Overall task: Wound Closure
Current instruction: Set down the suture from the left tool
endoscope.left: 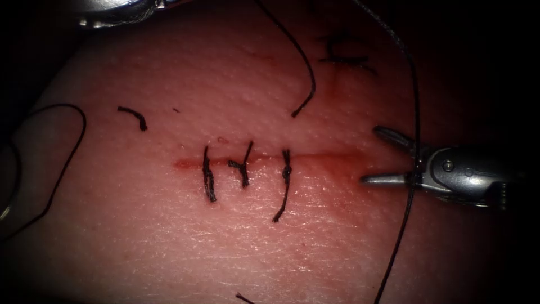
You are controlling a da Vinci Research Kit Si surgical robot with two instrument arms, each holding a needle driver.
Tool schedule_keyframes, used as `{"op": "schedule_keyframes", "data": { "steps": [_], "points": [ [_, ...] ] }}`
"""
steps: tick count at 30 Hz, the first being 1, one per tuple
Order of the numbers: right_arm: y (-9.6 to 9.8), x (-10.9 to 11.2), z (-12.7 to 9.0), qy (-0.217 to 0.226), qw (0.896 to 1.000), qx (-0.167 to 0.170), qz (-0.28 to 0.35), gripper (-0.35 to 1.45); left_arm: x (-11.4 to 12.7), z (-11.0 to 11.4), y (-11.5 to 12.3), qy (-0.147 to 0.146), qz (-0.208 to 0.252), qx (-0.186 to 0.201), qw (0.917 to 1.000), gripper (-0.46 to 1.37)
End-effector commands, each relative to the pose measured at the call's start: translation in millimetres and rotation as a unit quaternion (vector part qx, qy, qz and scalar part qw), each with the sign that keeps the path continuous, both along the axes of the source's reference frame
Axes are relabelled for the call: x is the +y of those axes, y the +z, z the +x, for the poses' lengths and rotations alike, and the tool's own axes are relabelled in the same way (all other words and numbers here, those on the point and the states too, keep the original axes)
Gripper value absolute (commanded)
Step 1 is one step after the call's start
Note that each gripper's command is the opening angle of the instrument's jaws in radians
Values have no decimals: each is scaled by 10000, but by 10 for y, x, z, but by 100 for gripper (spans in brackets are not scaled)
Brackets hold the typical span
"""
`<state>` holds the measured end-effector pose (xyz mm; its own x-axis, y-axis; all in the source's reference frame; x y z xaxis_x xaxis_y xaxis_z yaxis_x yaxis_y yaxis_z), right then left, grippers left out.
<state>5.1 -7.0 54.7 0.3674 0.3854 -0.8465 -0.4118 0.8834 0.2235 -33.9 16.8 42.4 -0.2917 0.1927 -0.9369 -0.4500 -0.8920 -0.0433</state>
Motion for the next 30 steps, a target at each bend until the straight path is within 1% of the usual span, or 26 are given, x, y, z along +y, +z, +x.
{"op": "schedule_keyframes", "data": {
  "steps": [1,4,8,11,14,19,20,21,23,25,26,28,30],
  "points": [
    [0,1,-9,5,10000,-28,-34,143,2,-6,1,14,-23,-24,10000,-35],
    [-2,4,-24,14,10000,-80,-29,142,3,-19,4,37,-92,-29,9999,-35],
    [-14,16,-58,89,9995,-288,-16,143,7,-45,16,91,-289,-6,9995,-35],
    [-26,26,-84,225,9993,-309,-45,143,13,-65,36,202,-321,108,9992,-35],
    [-39,35,-105,327,9989,-320,-106,143,14,-81,57,310,-341,151,9988,-35],
    [-60,44,-137,417,9981,-393,-219,141,14,-110,92,347,-461,204,9981,-35],
    [-65,45,-145,447,9978,-416,-240,141,18,-118,100,357,-535,212,9977,-35],
    [-66,45,-147,435,9978,-434,-259,140,19,-120,102,367,-567,214,9975,-35],
    [-77,44,-164,456,9974,-511,-214,139,27,-139,118,410,-729,178,9963,-35],
    [-84,43,-175,463,9972,-555,-191,136,29,-150,126,434,-786,157,9958,-35],
    [-89,43,-184,471,9970,-592,-170,133,29,-159,133,493,-854,166,9950,-35],
    [-96,43,-195,501,9965,-645,-151,131,27,-169,141,581,-904,164,9941,-35],
    [-108,44,-213,568,9955,-752,-111,132,16,-184,158,820,-923,239,9921,-35]
  ]
}}
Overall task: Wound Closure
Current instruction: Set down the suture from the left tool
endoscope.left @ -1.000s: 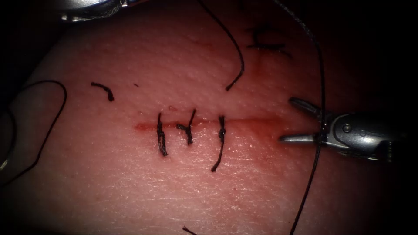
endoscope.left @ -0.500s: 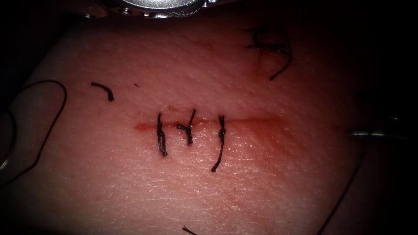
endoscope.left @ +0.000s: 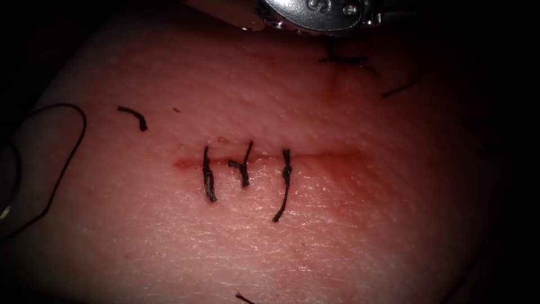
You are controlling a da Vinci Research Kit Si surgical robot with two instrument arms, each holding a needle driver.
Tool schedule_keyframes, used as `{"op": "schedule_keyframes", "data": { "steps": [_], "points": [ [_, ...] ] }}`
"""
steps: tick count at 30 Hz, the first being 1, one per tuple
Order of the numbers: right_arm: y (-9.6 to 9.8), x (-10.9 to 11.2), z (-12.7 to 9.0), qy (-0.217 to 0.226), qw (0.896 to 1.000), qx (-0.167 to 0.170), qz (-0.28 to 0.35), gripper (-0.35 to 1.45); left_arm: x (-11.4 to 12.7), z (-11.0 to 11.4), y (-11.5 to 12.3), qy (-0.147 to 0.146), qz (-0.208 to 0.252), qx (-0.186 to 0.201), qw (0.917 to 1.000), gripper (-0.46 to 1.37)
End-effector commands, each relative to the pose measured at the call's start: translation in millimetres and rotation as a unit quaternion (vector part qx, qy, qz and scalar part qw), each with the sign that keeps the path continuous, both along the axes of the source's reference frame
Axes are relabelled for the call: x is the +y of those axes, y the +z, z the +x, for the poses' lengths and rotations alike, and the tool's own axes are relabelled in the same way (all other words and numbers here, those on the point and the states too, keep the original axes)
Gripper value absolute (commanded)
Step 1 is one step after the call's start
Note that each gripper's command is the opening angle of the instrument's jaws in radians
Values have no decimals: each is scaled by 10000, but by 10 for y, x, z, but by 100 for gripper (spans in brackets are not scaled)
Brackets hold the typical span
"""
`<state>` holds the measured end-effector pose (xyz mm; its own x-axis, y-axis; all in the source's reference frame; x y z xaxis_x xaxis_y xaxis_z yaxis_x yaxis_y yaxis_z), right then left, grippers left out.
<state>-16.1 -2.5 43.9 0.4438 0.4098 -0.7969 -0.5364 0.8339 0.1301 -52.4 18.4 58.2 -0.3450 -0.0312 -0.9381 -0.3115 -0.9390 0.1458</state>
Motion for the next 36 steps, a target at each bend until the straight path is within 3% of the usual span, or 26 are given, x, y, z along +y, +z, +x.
{"op": "schedule_keyframes", "data": {
  "steps": [1,5,8,15,19,23,25,26,27,28,29,31,32,33,36],
  "points": [
    [-4,1,-3,28,10000,-21,19,133,-4,-3,4,122,-2,49,9999,-35],
    [-28,6,-26,208,9998,-51,-40,135,-35,-17,40,423,128,123,9989,-35],
    [-42,9,-30,311,9994,-101,-105,138,-56,-27,66,603,329,160,9975,-35],
    [-58,6,-7,270,9995,71,-119,139,-100,-53,112,1081,805,234,9906,-35],
    [-58,3,18,236,9994,228,-147,139,-123,-62,120,1075,1218,80,9867,-35],
    [-55,3,39,202,9993,274,-126,141,-140,-64,116,877,1898,-16,9779,-35],
    [-53,2,50,191,9993,287,-119,141,-143,-64,112,755,2419,-40,9674,-35],
    [-52,1,58,157,9993,323,-112,142,-143,-63,108,639,2785,-84,9583,-35],
    [-52,0,60,144,9993,328,-106,142,-142,-63,108,609,2838,-88,9569,-35],
    [-51,-3,67,115,9993,335,-94,141,-141,-63,105,486,3079,-121,9501,-13],
    [-51,-3,69,106,9994,332,-87,141,-141,-64,105,445,3157,-131,9477,-9],
    [-48,-9,80,31,9993,372,-72,141,-139,-65,102,267,3526,-194,9352,3],
    [-47,-10,83,5,9992,398,-74,140,-139,-66,100,205,3685,-229,9291,30],
    [-47,-11,84,-8,9992,397,-67,140,-139,-66,100,186,3737,-241,9270,37],
    [-46,-13,91,-34,9991,412,-63,140,-139,-66,94,34,4023,-289,9151,85]
  ]
}}
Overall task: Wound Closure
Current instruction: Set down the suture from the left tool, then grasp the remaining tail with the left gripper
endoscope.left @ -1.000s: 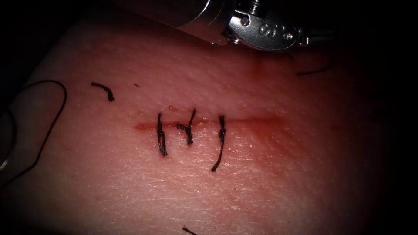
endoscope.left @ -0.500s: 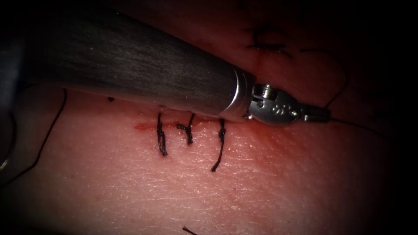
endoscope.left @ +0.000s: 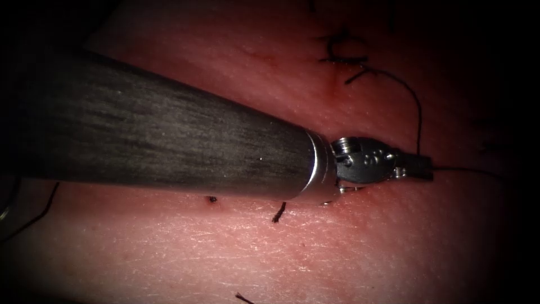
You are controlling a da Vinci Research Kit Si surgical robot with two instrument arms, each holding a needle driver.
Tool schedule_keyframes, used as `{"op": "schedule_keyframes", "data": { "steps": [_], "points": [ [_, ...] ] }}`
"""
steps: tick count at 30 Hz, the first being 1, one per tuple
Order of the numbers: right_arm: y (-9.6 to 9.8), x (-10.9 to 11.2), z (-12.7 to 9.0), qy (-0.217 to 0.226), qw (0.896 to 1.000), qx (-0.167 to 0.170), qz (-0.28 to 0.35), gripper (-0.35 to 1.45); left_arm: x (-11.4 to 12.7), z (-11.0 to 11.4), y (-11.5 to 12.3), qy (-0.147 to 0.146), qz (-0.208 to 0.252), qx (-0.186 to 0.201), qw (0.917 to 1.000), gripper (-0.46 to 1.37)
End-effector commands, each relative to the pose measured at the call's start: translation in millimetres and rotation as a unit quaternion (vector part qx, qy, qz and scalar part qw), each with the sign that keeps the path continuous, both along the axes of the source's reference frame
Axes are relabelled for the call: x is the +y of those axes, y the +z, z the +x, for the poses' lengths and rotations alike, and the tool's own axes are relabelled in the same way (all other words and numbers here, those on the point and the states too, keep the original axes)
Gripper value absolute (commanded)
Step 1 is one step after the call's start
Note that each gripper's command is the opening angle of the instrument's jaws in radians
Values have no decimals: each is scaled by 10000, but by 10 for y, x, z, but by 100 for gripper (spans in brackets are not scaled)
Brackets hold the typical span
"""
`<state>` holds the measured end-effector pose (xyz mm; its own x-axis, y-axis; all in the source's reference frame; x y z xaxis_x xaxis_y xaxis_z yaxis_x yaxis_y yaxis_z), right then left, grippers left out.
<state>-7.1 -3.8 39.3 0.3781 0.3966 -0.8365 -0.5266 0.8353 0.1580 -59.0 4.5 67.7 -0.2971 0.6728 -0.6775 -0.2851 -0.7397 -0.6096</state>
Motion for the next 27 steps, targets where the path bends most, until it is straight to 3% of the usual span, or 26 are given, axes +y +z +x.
{"op": "schedule_keyframes", "data": {
  "steps": [1,5,9,15,20,22,23,24,26,27],
  "points": [
    [0,0,1,-41,10000,12,20,140,-1,0,-3,-71,32,57,10000,98],
    [1,-1,5,-39,10000,1,24,141,-7,5,-14,-233,66,206,9995,95],
    [2,-4,10,-70,10000,-25,42,141,-15,17,-32,-220,129,190,9995,117],
    [6,-7,18,-126,9999,-7,53,142,-25,40,-57,-185,176,177,9995,122],
    [9,-11,30,-188,9998,30,56,142,-35,57,-75,-248,206,65,9995,116],
    [11,-14,35,-242,9997,52,63,142,-36,63,-79,-279,200,0,9994,101],
    [14,-17,42,-322,9994,95,68,142,-36,71,-84,-287,206,-67,9994,85],
    [15,-19,45,-360,9993,112,75,142,-36,75,-85,-294,209,-98,9993,82],
    [18,-22,52,-455,9988,194,72,141,-33,86,-90,-265,202,-149,9993,82],
    [21,-25,58,-557,9981,243,87,140,-30,100,-95,-230,199,-204,9993,93]
  ]
}}
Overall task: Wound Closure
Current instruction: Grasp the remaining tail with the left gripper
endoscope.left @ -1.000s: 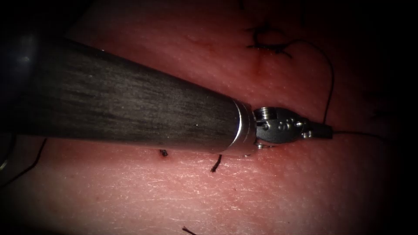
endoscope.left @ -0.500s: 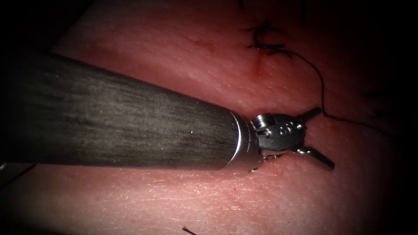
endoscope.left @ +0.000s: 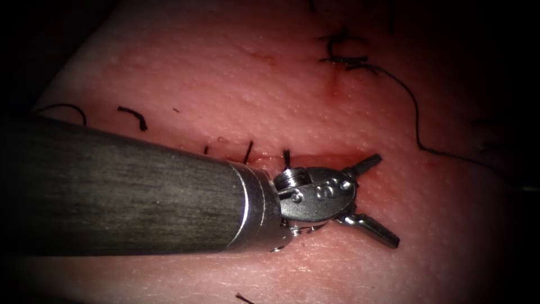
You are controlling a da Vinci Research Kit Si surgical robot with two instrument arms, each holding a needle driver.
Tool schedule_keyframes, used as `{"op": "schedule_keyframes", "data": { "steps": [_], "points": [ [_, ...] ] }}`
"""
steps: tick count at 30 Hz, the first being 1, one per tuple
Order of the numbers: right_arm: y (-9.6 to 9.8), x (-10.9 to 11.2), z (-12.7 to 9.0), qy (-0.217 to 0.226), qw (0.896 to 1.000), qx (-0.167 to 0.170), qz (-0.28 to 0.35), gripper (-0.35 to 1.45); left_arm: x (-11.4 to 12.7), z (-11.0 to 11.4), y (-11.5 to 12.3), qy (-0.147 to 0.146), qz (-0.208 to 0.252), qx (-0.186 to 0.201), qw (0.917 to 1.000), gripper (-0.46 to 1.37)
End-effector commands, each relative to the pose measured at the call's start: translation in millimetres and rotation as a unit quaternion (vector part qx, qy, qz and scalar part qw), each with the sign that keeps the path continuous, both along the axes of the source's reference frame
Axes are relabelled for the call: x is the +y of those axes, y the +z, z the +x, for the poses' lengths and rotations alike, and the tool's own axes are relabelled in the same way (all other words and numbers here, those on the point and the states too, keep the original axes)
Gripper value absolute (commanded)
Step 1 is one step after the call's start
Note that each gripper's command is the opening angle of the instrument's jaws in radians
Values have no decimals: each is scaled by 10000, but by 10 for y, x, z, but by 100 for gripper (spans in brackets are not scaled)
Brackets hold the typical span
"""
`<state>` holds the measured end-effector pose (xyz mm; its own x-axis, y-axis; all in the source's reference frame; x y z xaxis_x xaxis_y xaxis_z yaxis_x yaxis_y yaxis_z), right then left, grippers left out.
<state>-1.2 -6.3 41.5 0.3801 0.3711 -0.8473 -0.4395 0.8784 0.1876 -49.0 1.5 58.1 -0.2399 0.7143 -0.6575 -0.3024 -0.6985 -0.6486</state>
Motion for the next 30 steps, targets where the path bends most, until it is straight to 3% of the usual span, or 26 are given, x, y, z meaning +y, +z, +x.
{"op": "schedule_keyframes", "data": {
  "steps": [1,9,17,23,30],
  "points": [
    [1,0,1,-98,9999,53,22,140,1,4,-1,39,-2,-54,10000,93],
    [32,-8,35,-658,9972,364,13,135,13,114,-34,68,-143,180,9997,88],
    [55,-11,55,-906,9939,620,-105,129,18,178,-59,-22,-495,300,9983,88],
    [55,-10,65,-1013,9918,765,-132,127,13,198,-69,1,-636,418,9971,84],
    [55,-10,65,-1242,9888,794,-229,126,7,205,-81,50,-1068,531,9928,86]
  ]
}}
